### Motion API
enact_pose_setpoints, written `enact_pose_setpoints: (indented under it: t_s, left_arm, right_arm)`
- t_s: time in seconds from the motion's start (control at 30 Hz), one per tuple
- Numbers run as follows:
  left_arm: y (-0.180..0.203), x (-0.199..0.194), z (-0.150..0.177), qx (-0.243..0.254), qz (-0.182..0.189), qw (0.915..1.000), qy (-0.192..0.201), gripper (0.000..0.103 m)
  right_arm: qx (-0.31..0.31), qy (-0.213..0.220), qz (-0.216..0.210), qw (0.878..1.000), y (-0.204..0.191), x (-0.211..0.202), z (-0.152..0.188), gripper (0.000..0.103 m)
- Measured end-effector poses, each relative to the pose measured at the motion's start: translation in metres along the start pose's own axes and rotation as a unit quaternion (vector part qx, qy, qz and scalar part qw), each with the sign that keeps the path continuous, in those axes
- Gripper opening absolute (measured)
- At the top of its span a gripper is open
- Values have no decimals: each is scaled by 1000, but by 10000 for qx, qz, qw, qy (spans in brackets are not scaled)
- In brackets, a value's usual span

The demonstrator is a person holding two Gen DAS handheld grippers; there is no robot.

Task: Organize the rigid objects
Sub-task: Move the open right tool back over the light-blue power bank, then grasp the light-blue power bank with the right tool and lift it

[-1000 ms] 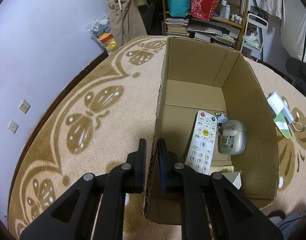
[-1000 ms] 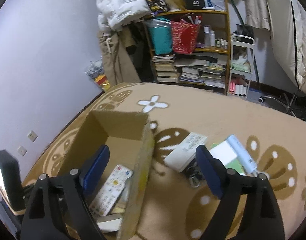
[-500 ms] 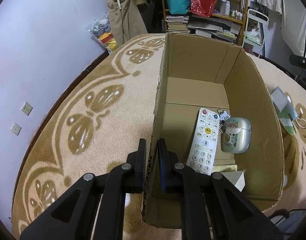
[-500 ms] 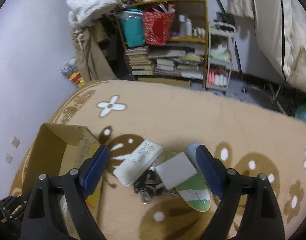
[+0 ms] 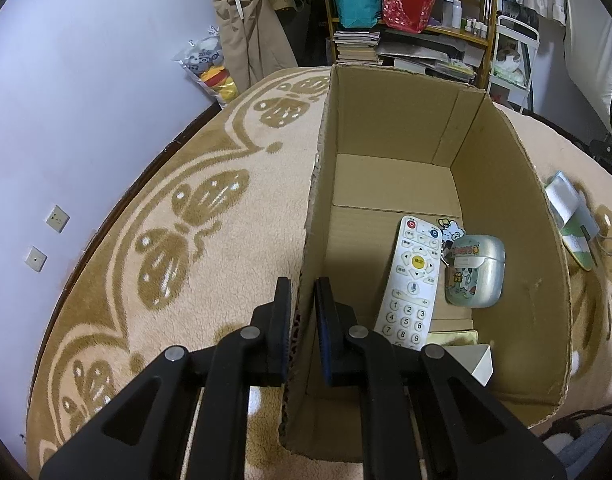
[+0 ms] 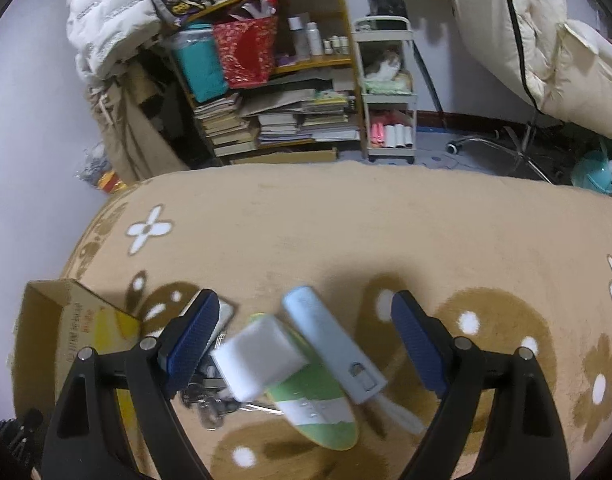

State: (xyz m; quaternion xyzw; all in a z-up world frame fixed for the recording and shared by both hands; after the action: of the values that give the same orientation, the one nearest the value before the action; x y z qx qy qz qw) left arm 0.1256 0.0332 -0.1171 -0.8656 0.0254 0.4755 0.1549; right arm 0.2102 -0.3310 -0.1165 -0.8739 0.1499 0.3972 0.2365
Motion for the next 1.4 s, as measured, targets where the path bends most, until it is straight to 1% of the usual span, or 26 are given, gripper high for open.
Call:
enact_pose_setpoints:
  t_s: [0.13, 0.2, 0.23, 0.33, 0.4, 0.5, 0.53, 0.57, 0.7, 0.97, 1.1, 1.2, 1.23, 1.27, 1.33, 1.4]
  left_arm:
    - [1, 1, 0, 20, -37, 10000, -9, 11]
    - [1, 1, 0, 18, -37, 10000, -11, 11]
    - [1, 1, 0, 17, -39, 10000, -11, 11]
    - [1, 1, 0, 25, -45, 10000, -10, 12]
    - [0, 1, 0, 23, -46, 10000, -12, 12]
    - [1, 1, 0, 26, -43, 10000, -10, 12]
    - [1, 1, 0, 28, -46, 10000, -11, 12]
    - [1, 1, 0, 28, -50, 10000, -11, 12]
    - [1, 1, 0, 21, -39, 10000, -11, 12]
    - [1, 2, 0, 30, -46, 10000, -20, 12]
    - [1, 2, 0, 31, -46, 10000, -21, 12]
    - [1, 2, 0, 31, -45, 10000, -21, 12]
    - [1, 2, 0, 32, -45, 10000, -21, 12]
    - [1, 2, 0, 33, -48, 10000, -21, 12]
    - [1, 2, 0, 34, -49, 10000, -19, 12]
    - [1, 2, 0, 31, -46, 10000, -20, 12]
  right_arm:
    - [106, -103, 21, 9999, 12, 13, 4, 92]
    - [76, -145, 14, 9999, 15, 20, 8, 87]
    - [70, -192, 41, 9998, 17, 24, 10, 82]
    - [133, -340, 65, 9993, 23, 33, 17, 79]
    - [178, -423, 83, 9989, 26, 39, 21, 73]
    - [145, -528, 145, 9984, 27, 45, 25, 64]
    - [125, -530, 163, 9984, 27, 47, 26, 58]
    - [94, -558, 203, 9982, 27, 48, 27, 54]
    - [-137, -642, 345, 9972, 26, 54, 32, 53]
    - [73, -720, 295, 9969, 37, 58, 32, 53]
    - [-34, -737, 454, 9962, 36, 65, 35, 53]
    - [-32, -629, 502, 9967, 33, 66, 35, 53]
    - [-49, -606, 537, 9967, 33, 67, 35, 52]
    - [-84, -595, 573, 9965, 32, 68, 35, 49]
    - [-258, -563, 743, 9953, 29, 70, 36, 45]
    - [-394, -474, 886, 9942, 26, 70, 38, 43]
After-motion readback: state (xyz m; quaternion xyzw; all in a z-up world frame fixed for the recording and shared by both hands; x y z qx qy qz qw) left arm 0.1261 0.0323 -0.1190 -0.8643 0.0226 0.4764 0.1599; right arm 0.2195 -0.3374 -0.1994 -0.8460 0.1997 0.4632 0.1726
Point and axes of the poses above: each gripper's, at about its wrist camera, not at the fingertips, and x roughly the way its jaws point, y to its right, z to its underside, the point moved 4 cm from there along x, roughly the way its jaws point, and after that the axes turned 10 degrees about x, right-handed, at the moved point
